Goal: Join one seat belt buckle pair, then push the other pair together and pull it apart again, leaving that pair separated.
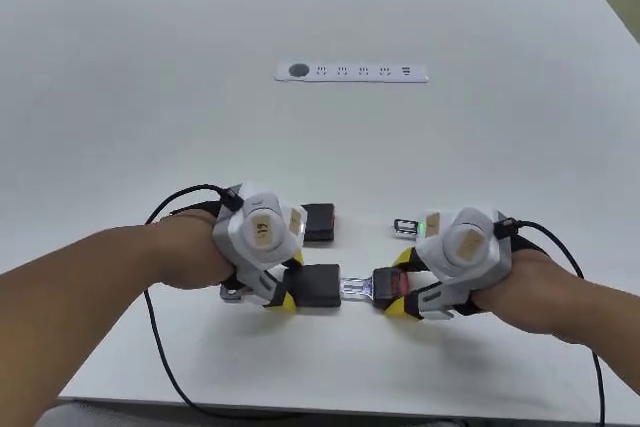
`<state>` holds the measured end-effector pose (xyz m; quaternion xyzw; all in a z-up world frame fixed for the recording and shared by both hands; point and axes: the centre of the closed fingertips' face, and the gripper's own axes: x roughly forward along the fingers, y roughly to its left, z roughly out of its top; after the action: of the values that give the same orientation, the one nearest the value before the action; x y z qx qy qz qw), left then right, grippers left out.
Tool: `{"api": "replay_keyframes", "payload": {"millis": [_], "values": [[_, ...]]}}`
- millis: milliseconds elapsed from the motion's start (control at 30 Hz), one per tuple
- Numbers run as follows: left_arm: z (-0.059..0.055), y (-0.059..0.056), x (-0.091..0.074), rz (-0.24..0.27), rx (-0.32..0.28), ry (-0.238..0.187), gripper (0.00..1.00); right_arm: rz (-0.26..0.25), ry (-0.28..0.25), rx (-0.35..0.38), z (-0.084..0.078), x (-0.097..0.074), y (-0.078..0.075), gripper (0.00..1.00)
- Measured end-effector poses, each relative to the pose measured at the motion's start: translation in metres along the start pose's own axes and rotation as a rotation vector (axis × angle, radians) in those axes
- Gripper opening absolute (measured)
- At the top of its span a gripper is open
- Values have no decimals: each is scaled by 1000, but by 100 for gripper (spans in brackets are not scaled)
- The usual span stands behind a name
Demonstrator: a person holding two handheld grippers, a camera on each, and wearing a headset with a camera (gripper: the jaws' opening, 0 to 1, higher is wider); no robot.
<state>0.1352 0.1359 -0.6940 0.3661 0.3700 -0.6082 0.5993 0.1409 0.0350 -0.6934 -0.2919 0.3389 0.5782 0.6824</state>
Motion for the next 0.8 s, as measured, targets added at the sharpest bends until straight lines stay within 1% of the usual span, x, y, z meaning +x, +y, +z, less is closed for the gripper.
{"api": "replay_keyframes", "payload": {"millis": [167, 367, 500, 633, 800], "values": [[1, -1, 0, 0, 1, 5, 32, -5, 10, -17, 1, 2, 0, 34], [2, -2, -1, 1, 0, 6, 32, -18, 7, -16, 0, 2, 0, 34], [2, -2, -1, -2, 2, 6, 32, -17, 11, -39, 1, 1, 0, 34], [1, -2, 0, -3, 2, 7, 32, -13, 10, -46, 2, 1, -1, 35], [1, -1, 0, -2, 2, 11, 32, -14, 4, -59, 7, 4, 0, 35]]}}
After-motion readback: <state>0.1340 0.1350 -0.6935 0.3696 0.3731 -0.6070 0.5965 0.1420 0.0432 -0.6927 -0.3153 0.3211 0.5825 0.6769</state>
